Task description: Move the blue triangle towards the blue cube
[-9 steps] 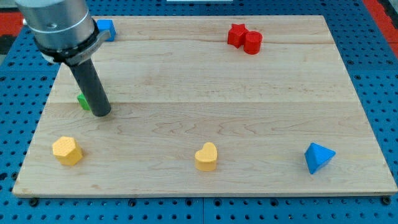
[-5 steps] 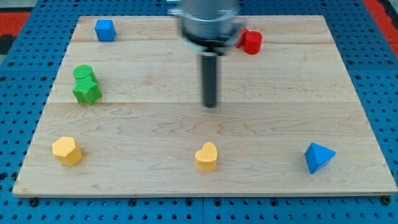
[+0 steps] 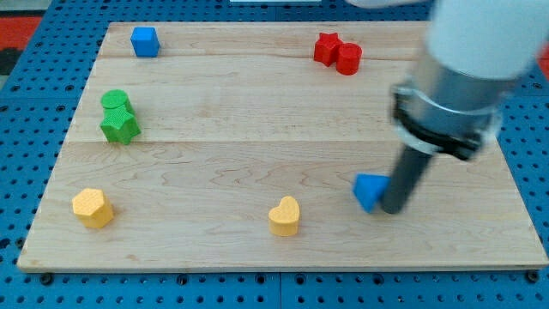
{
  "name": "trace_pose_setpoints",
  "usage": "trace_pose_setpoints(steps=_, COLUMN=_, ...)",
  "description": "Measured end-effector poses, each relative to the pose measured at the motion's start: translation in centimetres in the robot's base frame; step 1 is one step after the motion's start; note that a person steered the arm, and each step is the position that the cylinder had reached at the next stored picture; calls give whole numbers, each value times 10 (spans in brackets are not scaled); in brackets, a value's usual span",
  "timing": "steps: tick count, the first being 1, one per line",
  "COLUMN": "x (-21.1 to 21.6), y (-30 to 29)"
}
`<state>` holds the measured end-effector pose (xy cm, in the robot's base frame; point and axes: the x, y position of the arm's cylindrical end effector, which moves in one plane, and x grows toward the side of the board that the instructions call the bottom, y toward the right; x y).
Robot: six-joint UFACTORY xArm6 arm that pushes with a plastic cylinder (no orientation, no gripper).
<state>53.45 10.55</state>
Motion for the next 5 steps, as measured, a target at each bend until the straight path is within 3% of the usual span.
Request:
trace_pose_setpoints(steps=1, x=-16, y=-66)
trace_pose_setpoints(steps=2, x=-64, y=-85)
trace_pose_setpoints(steps=4, x=-78, y=-35)
trace_pose_setpoints(steps=5, x=-117, y=-36)
